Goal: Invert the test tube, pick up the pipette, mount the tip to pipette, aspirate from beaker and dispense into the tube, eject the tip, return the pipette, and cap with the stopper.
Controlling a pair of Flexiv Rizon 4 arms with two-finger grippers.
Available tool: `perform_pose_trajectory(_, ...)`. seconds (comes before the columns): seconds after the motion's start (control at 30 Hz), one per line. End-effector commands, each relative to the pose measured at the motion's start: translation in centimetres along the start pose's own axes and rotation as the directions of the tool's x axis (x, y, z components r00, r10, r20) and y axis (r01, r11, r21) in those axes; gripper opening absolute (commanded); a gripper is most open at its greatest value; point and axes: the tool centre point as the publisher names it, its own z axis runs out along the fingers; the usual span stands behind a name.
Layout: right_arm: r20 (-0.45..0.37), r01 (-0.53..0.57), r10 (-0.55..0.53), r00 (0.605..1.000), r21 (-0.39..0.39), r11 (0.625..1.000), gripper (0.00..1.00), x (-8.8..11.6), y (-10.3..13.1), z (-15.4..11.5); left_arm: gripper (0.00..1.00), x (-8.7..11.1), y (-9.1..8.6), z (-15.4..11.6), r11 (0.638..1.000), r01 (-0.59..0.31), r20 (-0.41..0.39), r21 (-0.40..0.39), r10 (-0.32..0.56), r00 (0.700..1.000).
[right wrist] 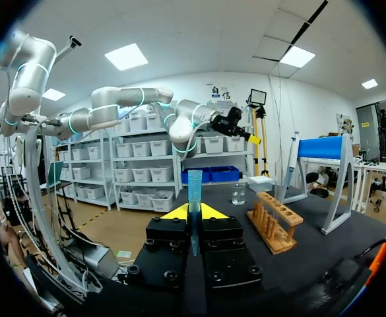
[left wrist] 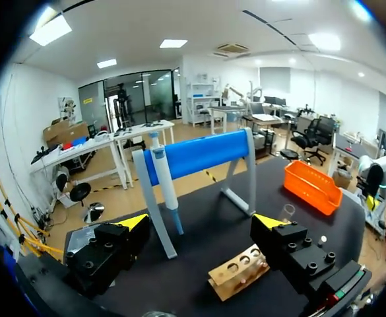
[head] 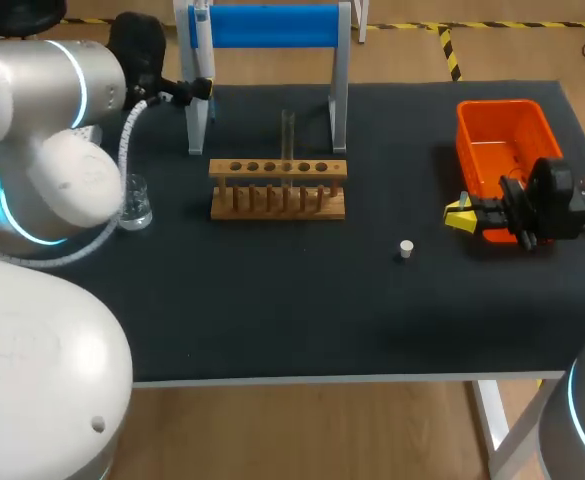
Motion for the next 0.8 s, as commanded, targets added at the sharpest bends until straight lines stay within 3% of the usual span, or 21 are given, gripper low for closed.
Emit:
perform_pose_trajectory(0.03,0.001,0.000,0.000,1.000,0.002,1.000,0.00,0.1,0.0,0.0,1.00,0.4,0.1,1.3,1.000,0.006,0.188,0.002,-0.006,0.982)
perform_pose_trajectory(0.47,0.001,0.000,0.000,1.000,0.002,1.000,0.00,0.1,0.0,0.0,1.00,-0.5,-0.8,3.4,0.998,0.053,0.276,0.030,-0.059,0.959)
perform_pose_trajectory(0.8,0.001,0.000,0.000,1.000,0.002,1.000,0.00,0.1,0.0,0.0,1.00,-0.8,-1.6,4.8,0.992,0.098,0.297,0.074,-0.116,0.948)
